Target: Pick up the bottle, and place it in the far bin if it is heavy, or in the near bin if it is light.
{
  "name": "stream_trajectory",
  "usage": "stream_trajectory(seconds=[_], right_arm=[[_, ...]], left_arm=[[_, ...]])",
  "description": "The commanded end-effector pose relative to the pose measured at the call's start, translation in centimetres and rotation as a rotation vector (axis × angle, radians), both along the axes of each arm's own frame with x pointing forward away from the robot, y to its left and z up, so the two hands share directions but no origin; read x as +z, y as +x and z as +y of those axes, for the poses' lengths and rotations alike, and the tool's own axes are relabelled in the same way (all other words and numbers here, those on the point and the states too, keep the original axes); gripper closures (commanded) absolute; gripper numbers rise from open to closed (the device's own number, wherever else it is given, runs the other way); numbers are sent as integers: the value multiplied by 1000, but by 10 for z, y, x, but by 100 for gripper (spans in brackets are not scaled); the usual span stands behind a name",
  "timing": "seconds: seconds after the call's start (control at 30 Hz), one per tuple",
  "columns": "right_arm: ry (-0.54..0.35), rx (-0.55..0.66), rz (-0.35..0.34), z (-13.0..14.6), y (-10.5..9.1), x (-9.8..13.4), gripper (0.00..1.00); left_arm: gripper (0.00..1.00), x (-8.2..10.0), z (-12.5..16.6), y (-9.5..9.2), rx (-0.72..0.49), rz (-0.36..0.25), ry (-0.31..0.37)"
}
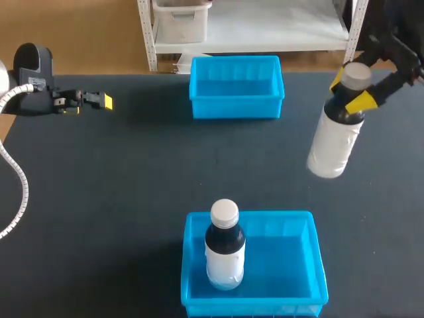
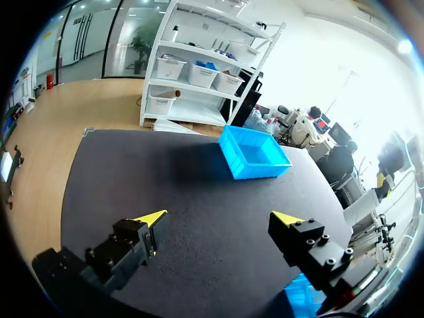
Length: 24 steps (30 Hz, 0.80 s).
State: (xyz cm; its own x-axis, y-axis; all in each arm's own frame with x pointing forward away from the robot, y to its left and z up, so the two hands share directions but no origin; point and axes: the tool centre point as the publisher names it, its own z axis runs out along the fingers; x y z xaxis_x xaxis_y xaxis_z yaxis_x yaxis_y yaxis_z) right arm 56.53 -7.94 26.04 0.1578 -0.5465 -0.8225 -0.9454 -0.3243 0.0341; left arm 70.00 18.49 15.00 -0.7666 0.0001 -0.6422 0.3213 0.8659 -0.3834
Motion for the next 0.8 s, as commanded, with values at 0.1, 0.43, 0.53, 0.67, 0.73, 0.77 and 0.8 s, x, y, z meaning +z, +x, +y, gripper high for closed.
stream_trajectory(seconds=[0.1,0.43,0.53,0.67,0.73,0.77,0.8], right_arm=[[-6,60,0,20,-35,4,100],[-9,172,30,44,-93,-8,100],[-10,199,32,50,-110,-15,100],[-5,222,32,58,-123,-23,100],[4,235,33,62,-128,-27,100],[5,239,32,63,-129,-29,100],[7,244,31,65,-131,-32,100]], left_arm=[[0,0,0,0,0,0,0],[0,0,0,0,0,0,0],[0,0,0,0,0,0,0],[0,0,0,0,0,0,0],[0,0,0,0,0,0,0],[0,0,0,0,0,0,0],[0,0,0,0,0,0,0]])
